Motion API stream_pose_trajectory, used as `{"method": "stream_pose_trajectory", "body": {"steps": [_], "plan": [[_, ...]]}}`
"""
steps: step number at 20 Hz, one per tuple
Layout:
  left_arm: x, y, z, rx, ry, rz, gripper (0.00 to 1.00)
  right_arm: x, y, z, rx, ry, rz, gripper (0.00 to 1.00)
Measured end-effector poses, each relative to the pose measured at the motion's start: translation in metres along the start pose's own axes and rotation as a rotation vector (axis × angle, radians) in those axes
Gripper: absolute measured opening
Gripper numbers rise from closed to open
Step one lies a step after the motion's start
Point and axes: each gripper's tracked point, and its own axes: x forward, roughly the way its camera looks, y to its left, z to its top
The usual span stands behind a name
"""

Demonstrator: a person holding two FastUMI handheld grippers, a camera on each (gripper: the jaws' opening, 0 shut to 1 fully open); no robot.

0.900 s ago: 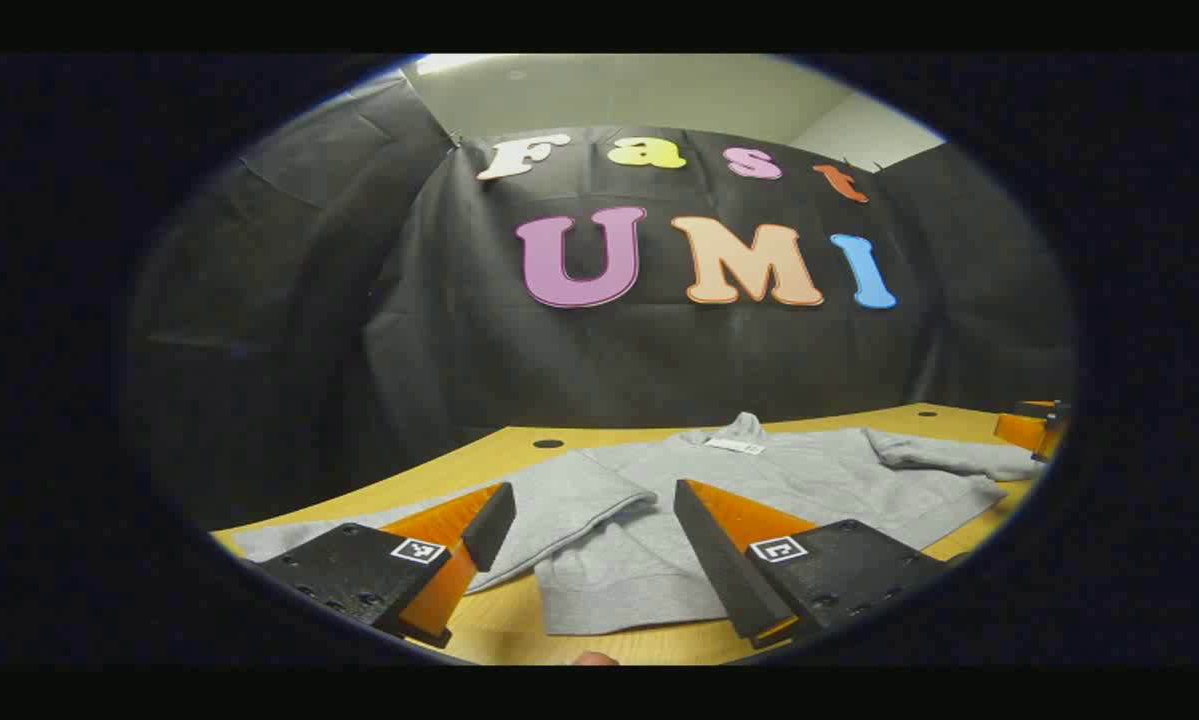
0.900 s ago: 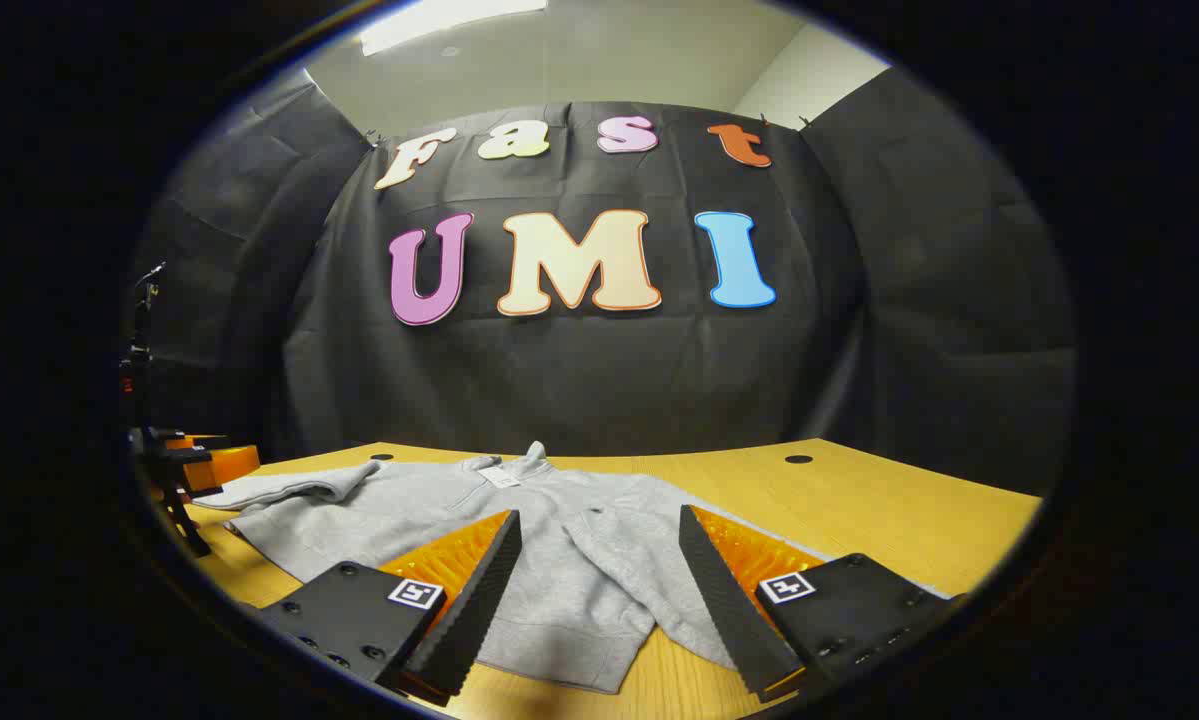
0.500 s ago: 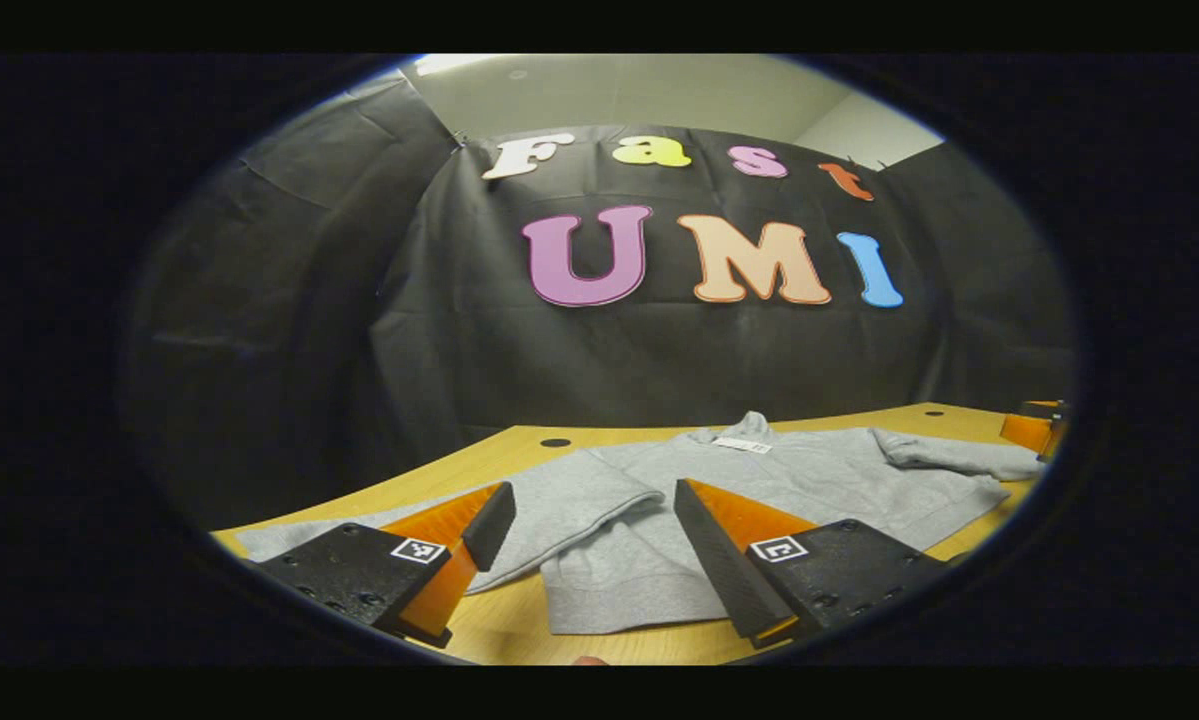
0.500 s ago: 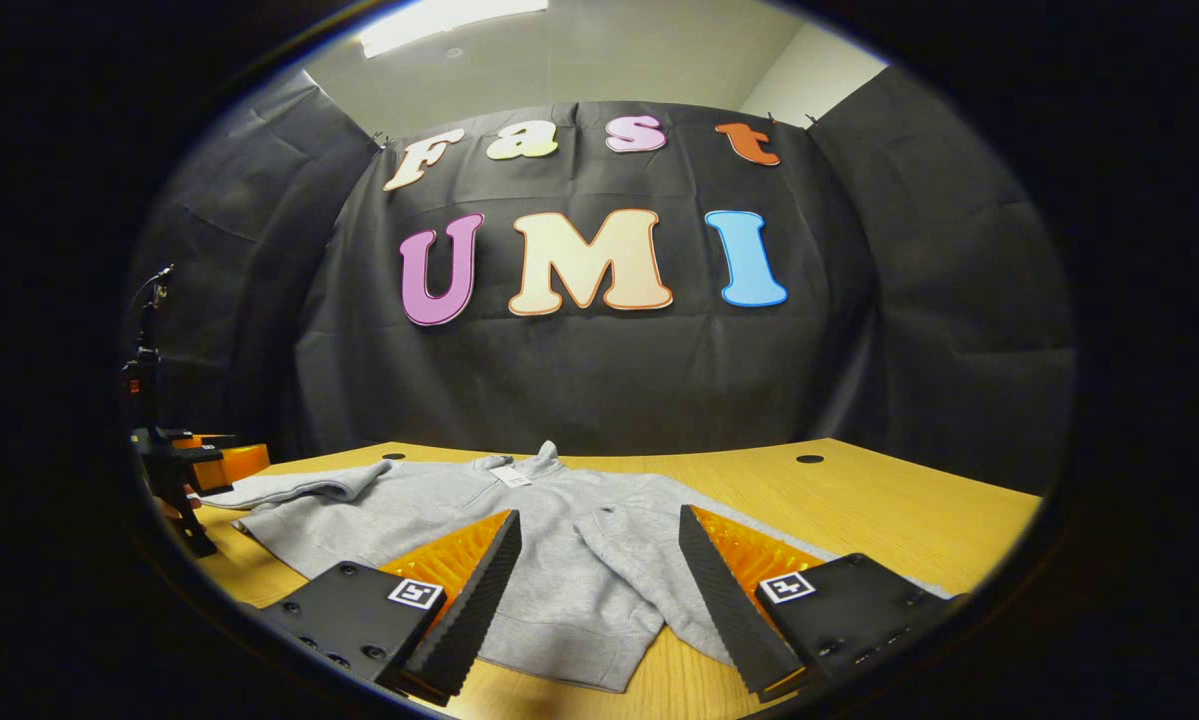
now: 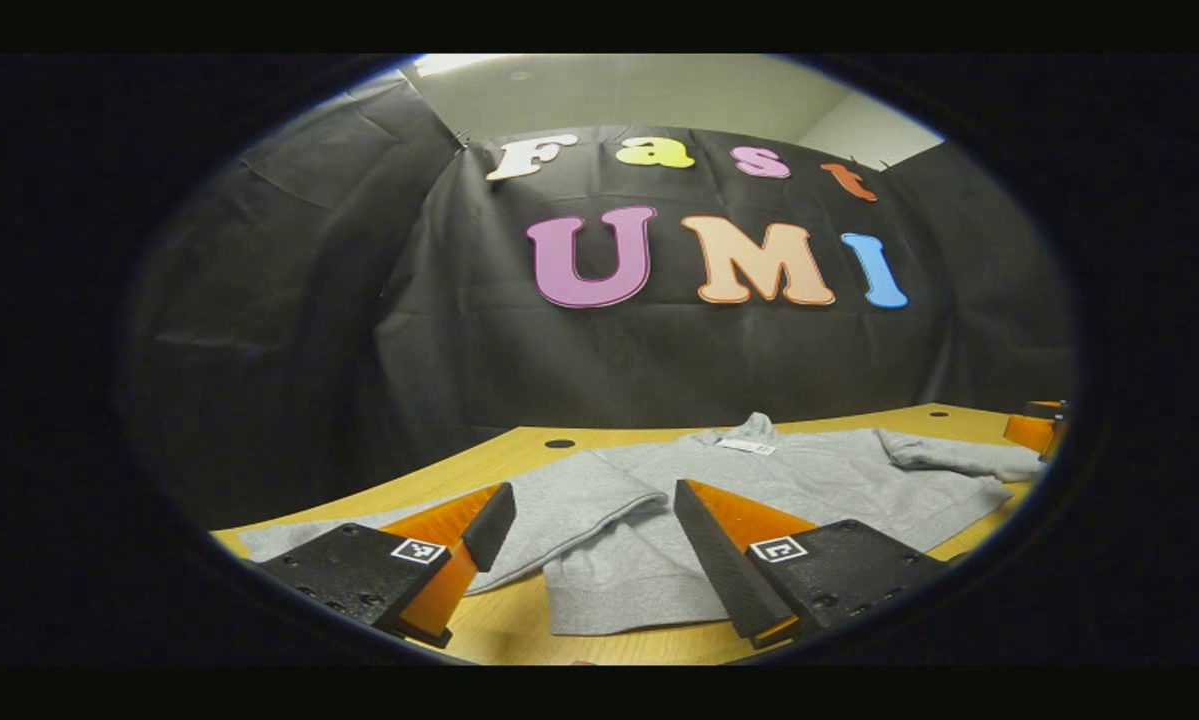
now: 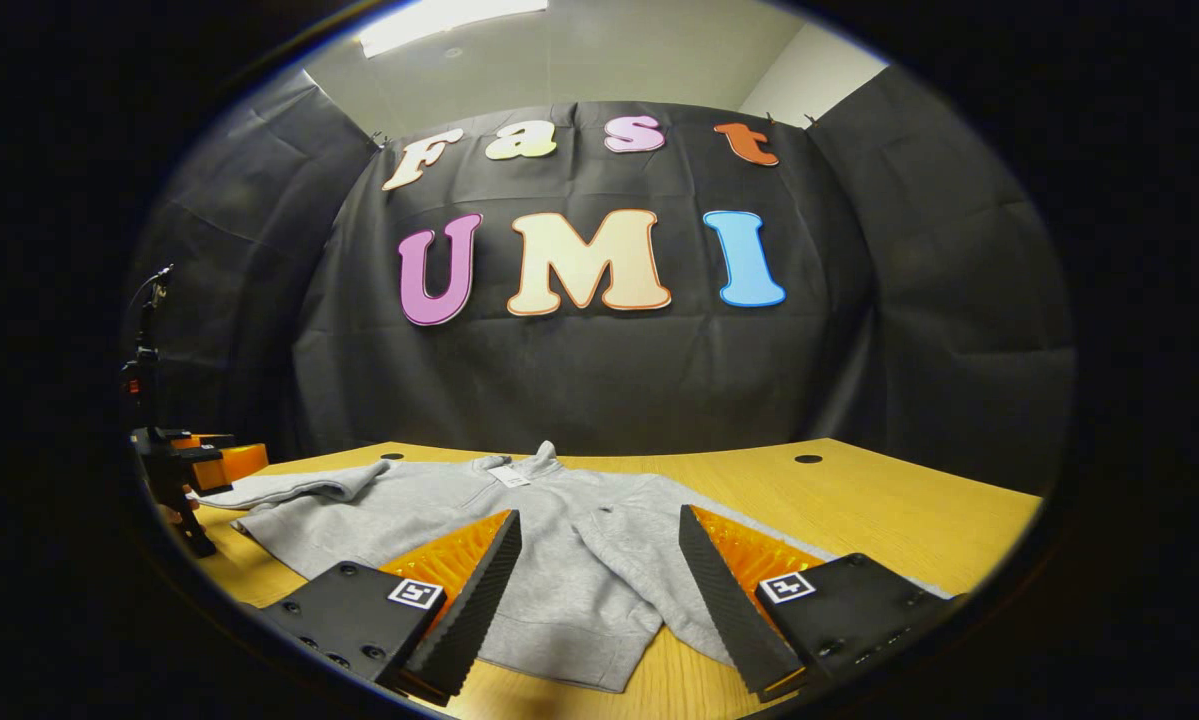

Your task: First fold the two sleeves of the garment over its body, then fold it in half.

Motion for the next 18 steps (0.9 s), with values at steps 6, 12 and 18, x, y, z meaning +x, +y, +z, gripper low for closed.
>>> {"method": "stream_pose_trajectory", "body": {"steps": [6,12,18], "plan": [[0.000,-0.001,0.000,0.000,0.001,0.001,0.94,0.001,0.000,0.001,0.017,-0.001,0.015,0.98],[0.001,-0.001,-0.001,-0.001,0.001,0.001,0.94,-0.013,-0.060,0.050,-0.037,0.041,-0.041,0.98],[0.002,-0.001,-0.002,-0.001,0.000,0.001,0.94,-0.069,-0.165,0.053,-0.052,0.166,-0.248,0.98]]}}
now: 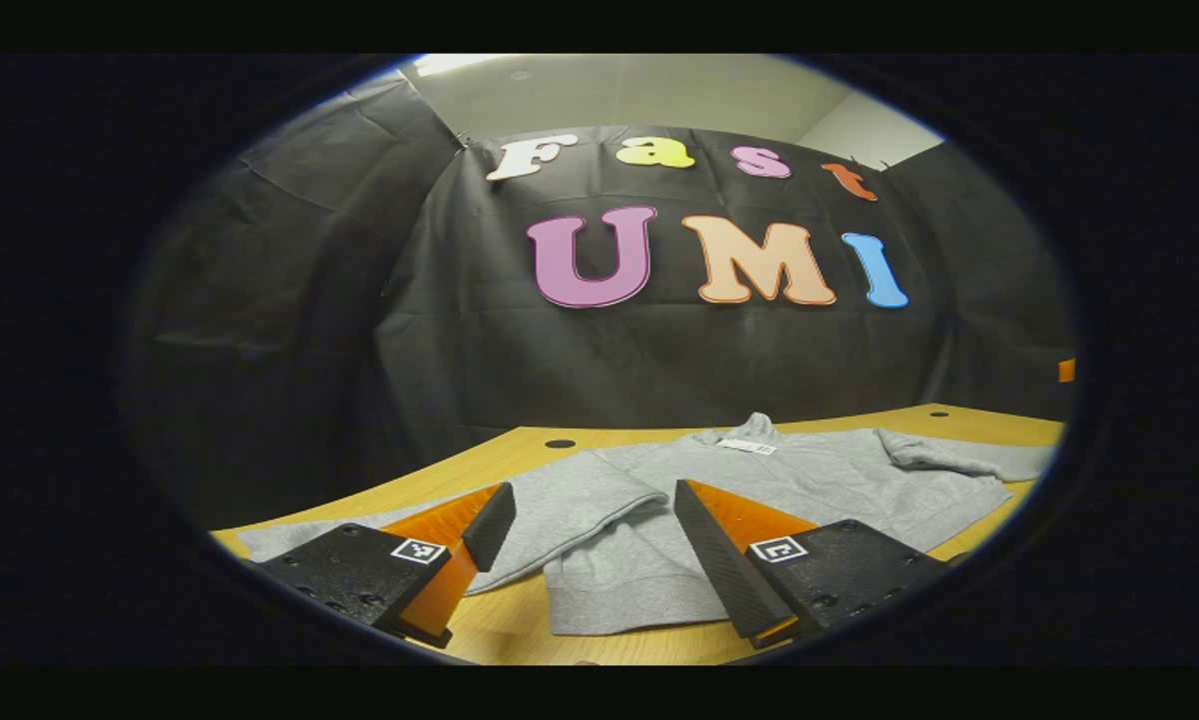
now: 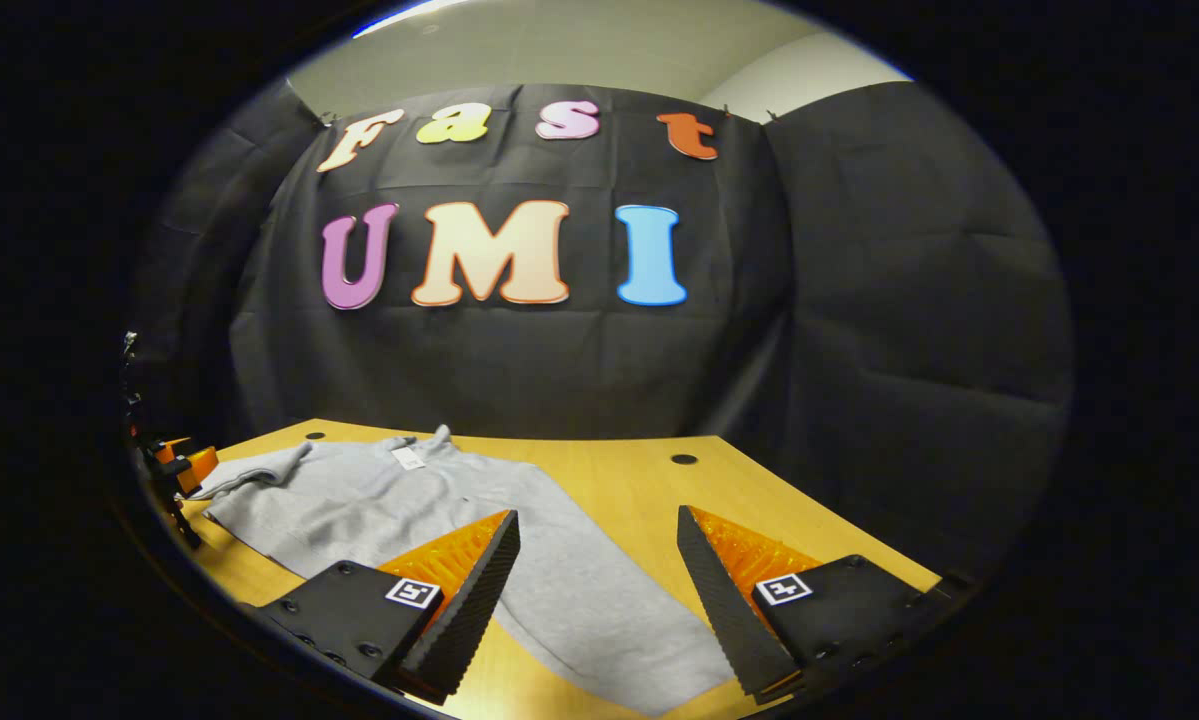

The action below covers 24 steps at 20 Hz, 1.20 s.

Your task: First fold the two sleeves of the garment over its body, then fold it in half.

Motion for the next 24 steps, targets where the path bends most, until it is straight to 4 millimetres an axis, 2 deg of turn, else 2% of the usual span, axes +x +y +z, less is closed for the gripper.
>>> {"method": "stream_pose_trajectory", "body": {"steps": [2,3,5,6,7,8,10,12,14,15,16,17,18,22,23,24], "plan": [[0.000,0.000,0.001,0.000,0.000,0.000,0.94,-0.006,-0.020,-0.029,0.009,0.089,-0.030,0.98],[0.001,0.000,0.000,0.000,0.000,0.000,0.94,-0.008,-0.023,-0.044,0.018,0.142,-0.028,0.98],[0.001,0.000,0.000,0.000,0.000,0.000,0.94,-0.012,-0.024,-0.081,0.038,0.245,-0.017,0.98],[0.001,0.000,0.001,0.000,0.000,0.000,0.95,-0.013,-0.025,-0.095,0.051,0.288,-0.012,0.94],[0.000,0.000,0.000,0.000,0.000,0.000,0.95,-0.014,-0.024,-0.109,0.063,0.332,-0.007,0.98],[0.000,0.000,0.000,0.000,0.000,-0.001,0.94,-0.014,-0.024,-0.122,0.067,0.371,-0.004,0.95],[0.002,-0.001,0.001,0.000,0.000,-0.001,0.94,-0.017,-0.027,-0.141,0.073,0.429,-0.008,0.98],[0.001,0.000,0.000,0.000,0.000,-0.001,0.95,-0.019,-0.028,-0.150,0.083,0.455,-0.004,0.98],[0.001,0.000,0.000,0.000,0.000,-0.001,0.94,-0.018,-0.029,-0.150,0.091,0.452,-0.003,0.99],[0.001,0.000,-0.001,0.000,0.000,-0.001,0.94,-0.018,-0.029,-0.150,0.090,0.448,-0.005,0.94],[0.001,0.000,0.000,-0.001,0.000,-0.001,0.94,-0.019,-0.029,-0.150,0.086,0.445,-0.004,0.99],[0.001,0.000,-0.001,-0.001,0.001,-0.001,0.94,-0.018,-0.029,-0.150,0.084,0.441,-0.005,0.96],[0.001,0.000,0.000,-0.001,0.001,-0.001,0.94,-0.019,-0.029,-0.151,0.083,0.438,-0.006,0.99],[0.001,0.000,0.000,-0.001,0.001,-0.001,0.94,-0.020,-0.028,-0.149,0.082,0.421,-0.009,1.00],[0.001,0.001,-0.001,-0.001,0.001,-0.001,0.94,-0.021,-0.023,-0.150,0.086,0.421,0.011,0.98],[0.001,0.000,-0.001,-0.001,0.001,-0.001,0.94,-0.021,-0.018,-0.151,0.089,0.419,0.020,0.89]]}}
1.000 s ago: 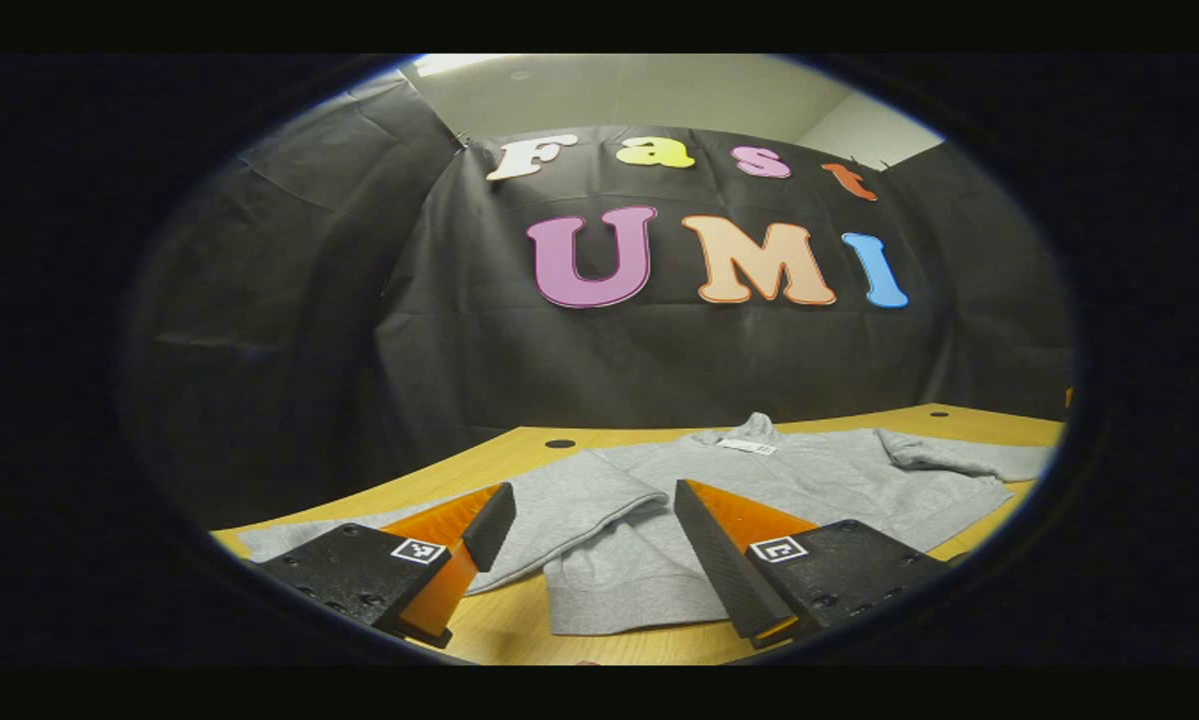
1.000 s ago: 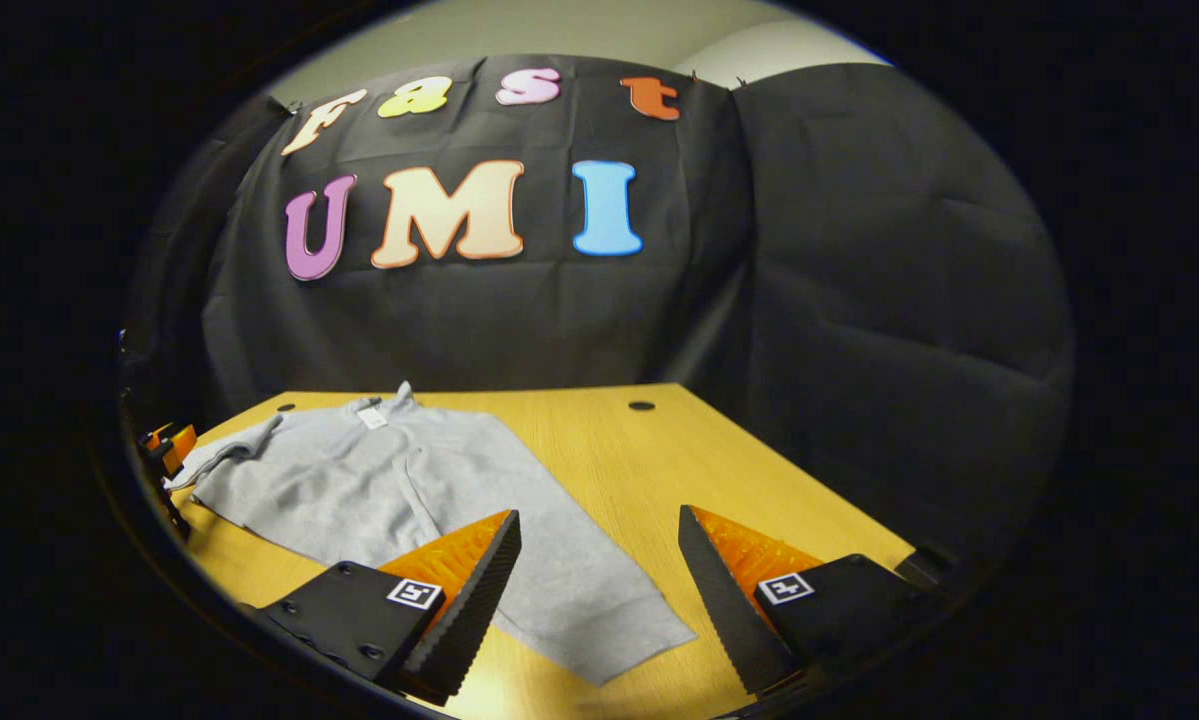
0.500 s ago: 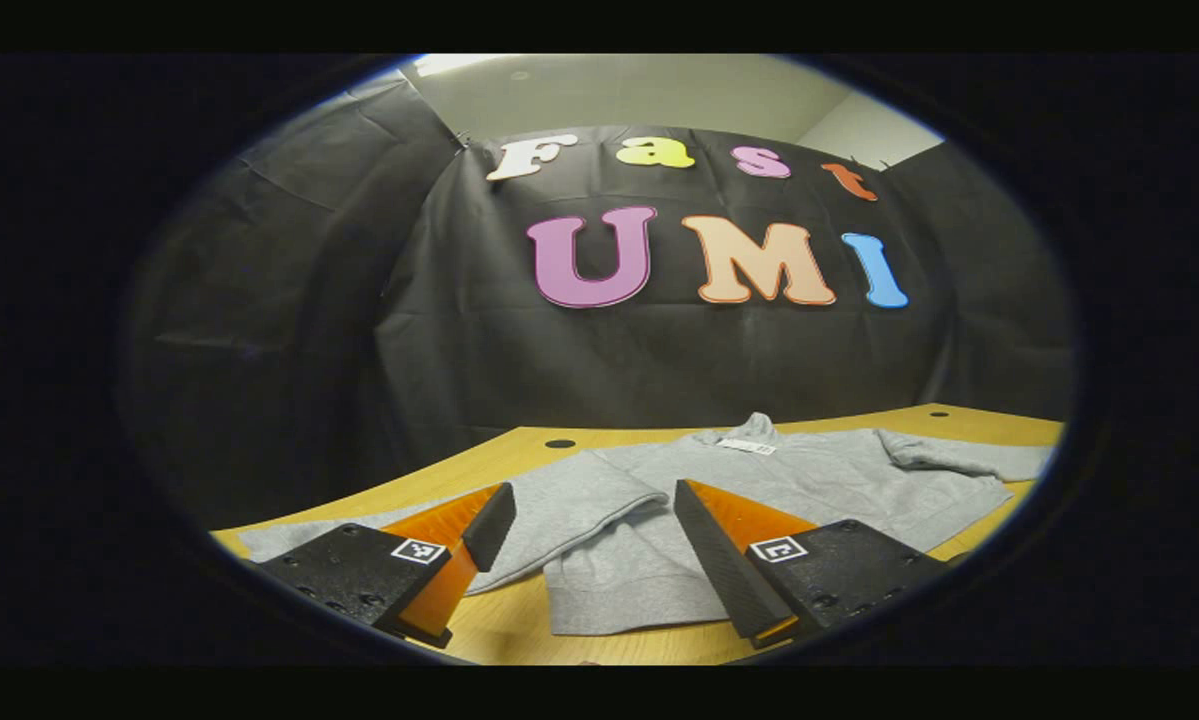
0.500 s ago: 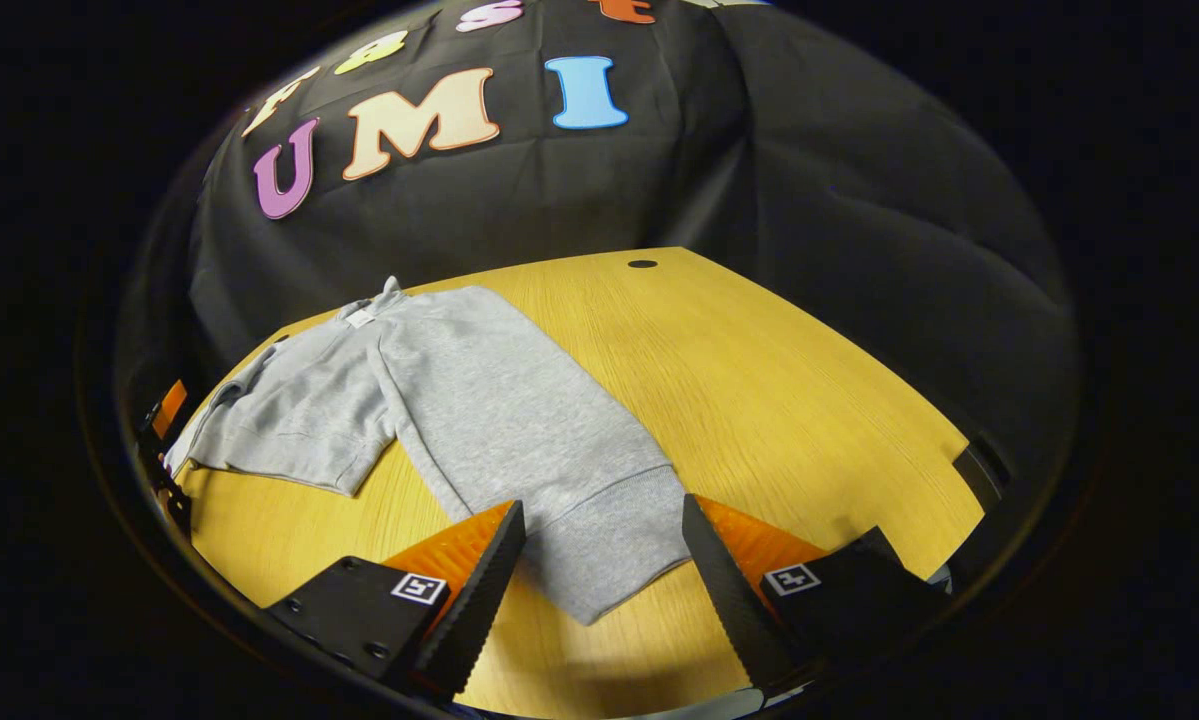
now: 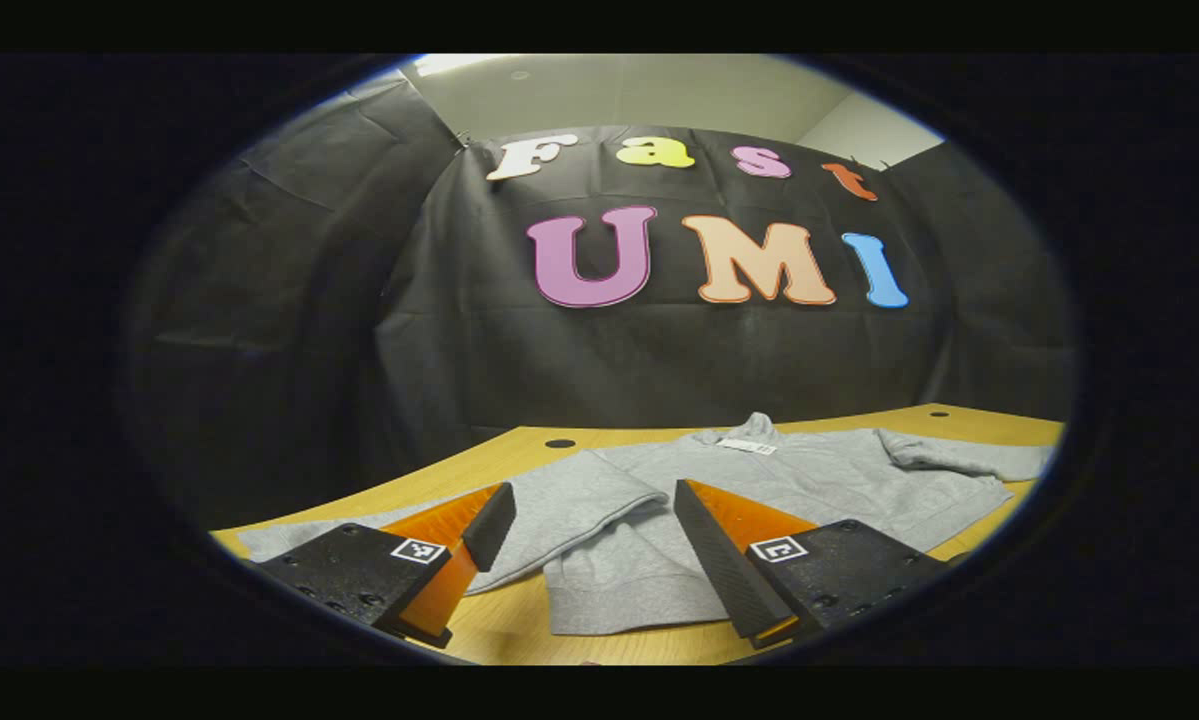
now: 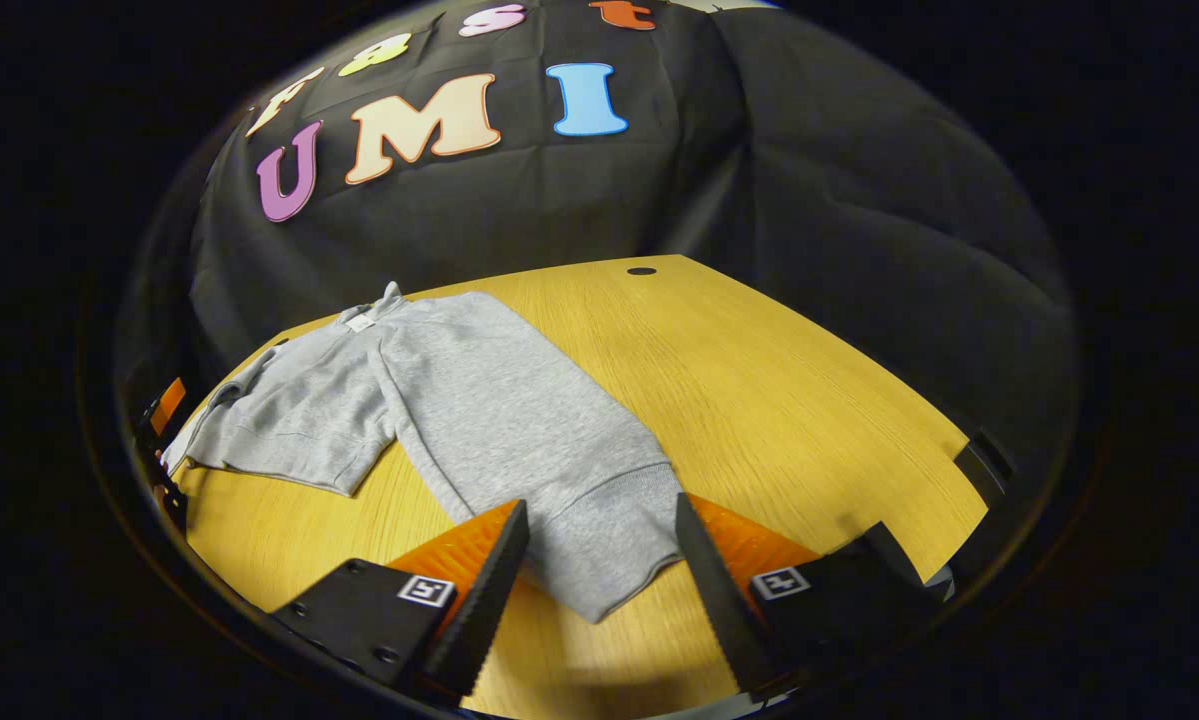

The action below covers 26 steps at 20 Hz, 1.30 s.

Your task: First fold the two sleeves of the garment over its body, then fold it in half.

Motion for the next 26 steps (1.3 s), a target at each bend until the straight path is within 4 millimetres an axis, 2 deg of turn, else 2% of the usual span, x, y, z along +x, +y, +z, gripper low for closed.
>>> {"method": "stream_pose_trajectory", "body": {"steps": [1,5,6,7,9,13,21,26], "plan": [[0.000,0.000,0.000,0.000,0.000,0.000,0.94,0.000,0.001,0.001,-0.006,-0.001,-0.001,0.74],[0.000,0.000,0.000,0.000,0.000,0.000,0.94,0.000,0.006,-0.002,0.028,0.031,0.009,0.58],[0.000,0.000,0.000,0.000,0.000,0.000,0.94,-0.002,0.012,-0.003,0.049,0.044,0.039,0.58],[0.000,0.000,0.000,0.000,0.000,0.000,0.94,-0.002,0.014,-0.004,0.071,0.043,0.046,0.37],[0.000,0.000,0.000,0.000,0.000,0.000,0.94,-0.001,0.017,-0.005,0.108,0.044,0.072,0.20],[0.000,0.000,-0.001,0.000,0.000,0.000,0.94,-0.002,0.021,-0.008,0.119,0.055,0.106,0.12],[0.000,0.000,-0.001,0.000,0.000,0.001,0.94,0.000,0.021,-0.004,0.022,0.098,0.066,0.12],[0.000,0.000,0.000,0.000,0.000,0.001,0.95,0.005,0.030,0.021,-0.021,0.070,0.058,0.11]]}}
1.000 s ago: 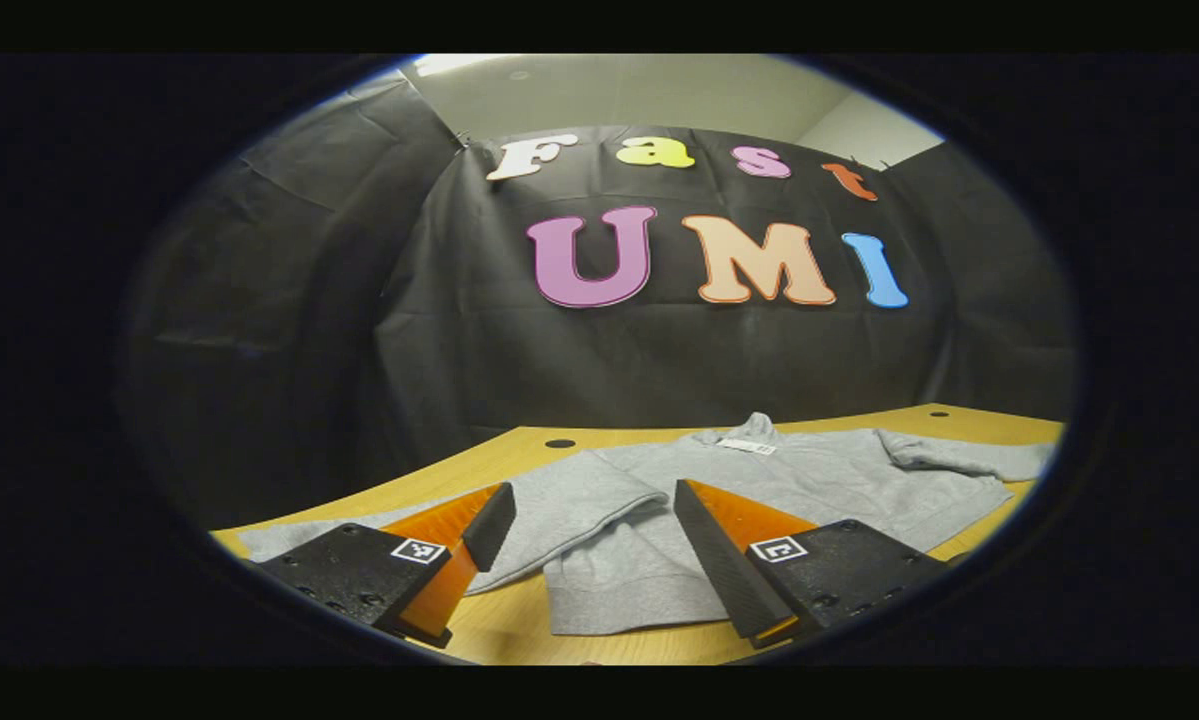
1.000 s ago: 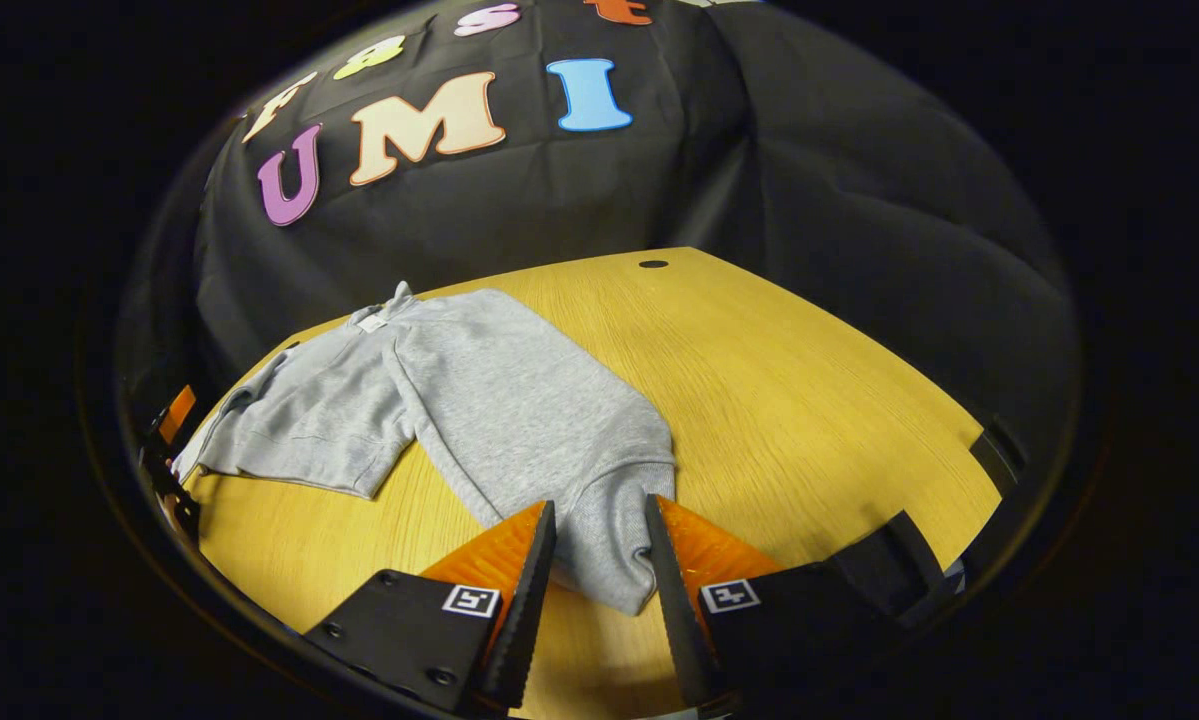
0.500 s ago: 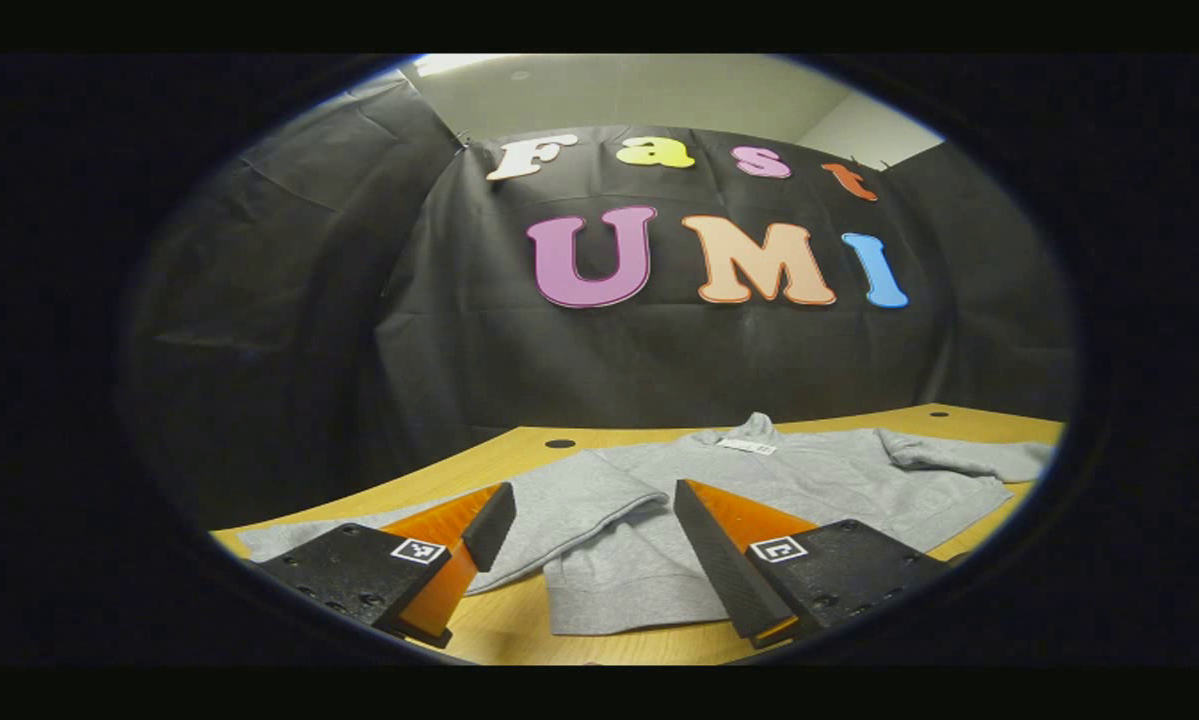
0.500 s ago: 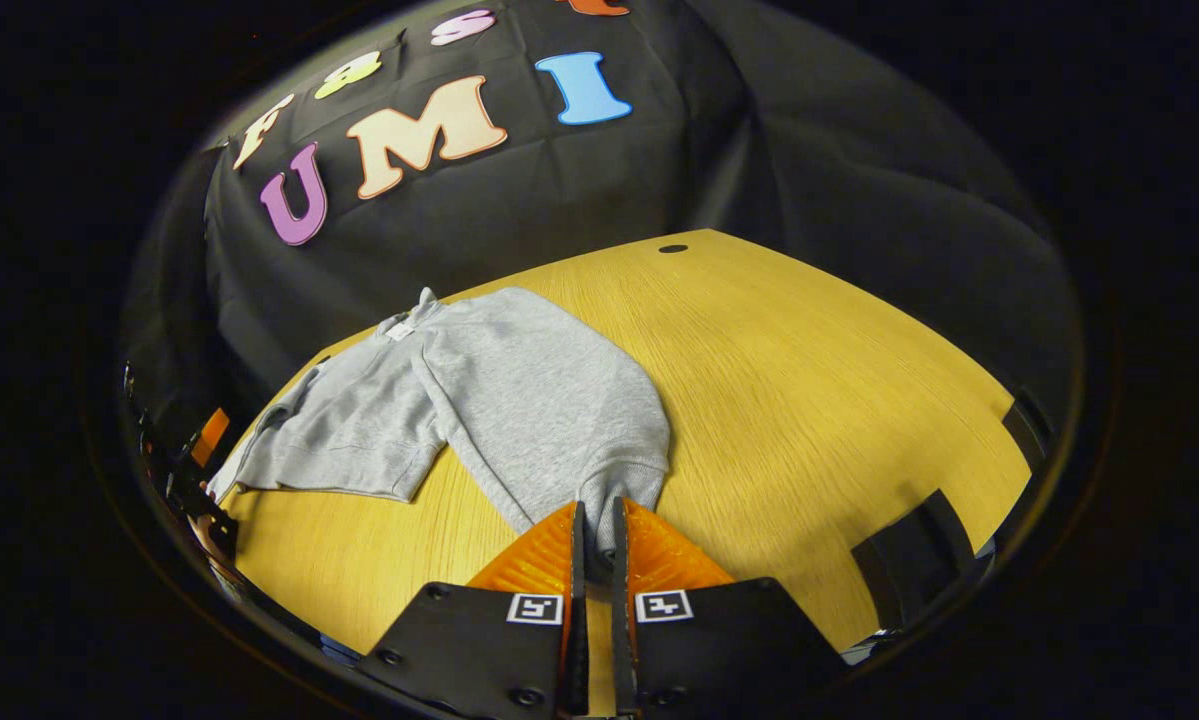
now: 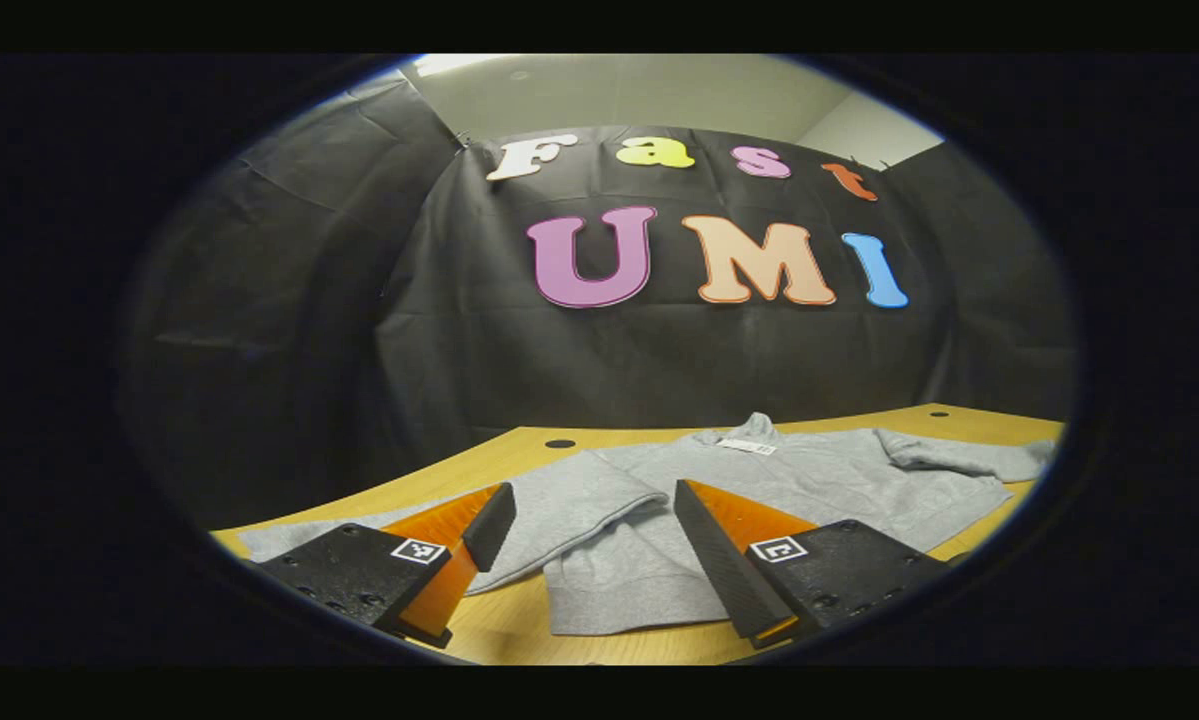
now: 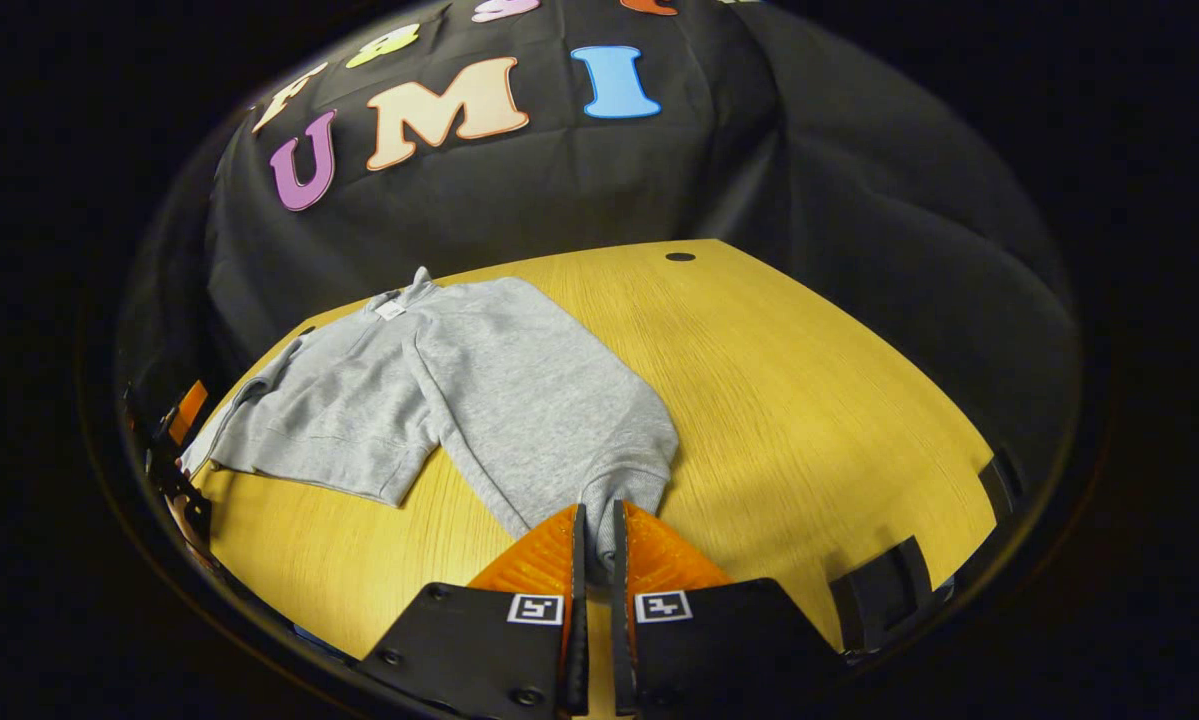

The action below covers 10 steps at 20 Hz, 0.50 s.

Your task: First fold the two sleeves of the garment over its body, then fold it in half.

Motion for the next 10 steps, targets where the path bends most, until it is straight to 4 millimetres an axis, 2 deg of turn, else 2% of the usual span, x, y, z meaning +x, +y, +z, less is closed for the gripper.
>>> {"method": "stream_pose_trajectory", "body": {"steps": [2,4,8,10], "plan": [[0.000,0.000,0.000,0.000,0.000,0.000,0.95,0.002,0.011,0.019,-0.011,-0.008,0.022,0.12],[0.000,-0.001,0.001,0.000,0.000,-0.002,0.94,0.001,0.029,0.051,-0.026,-0.042,0.059,0.12],[0.000,-0.001,0.000,0.000,0.000,-0.004,0.94,0.008,0.079,0.112,-0.117,-0.097,0.130,0.12],[0.000,0.000,0.000,0.000,0.000,-0.005,0.94,0.015,0.111,0.137,-0.177,-0.117,0.166,0.12]]}}
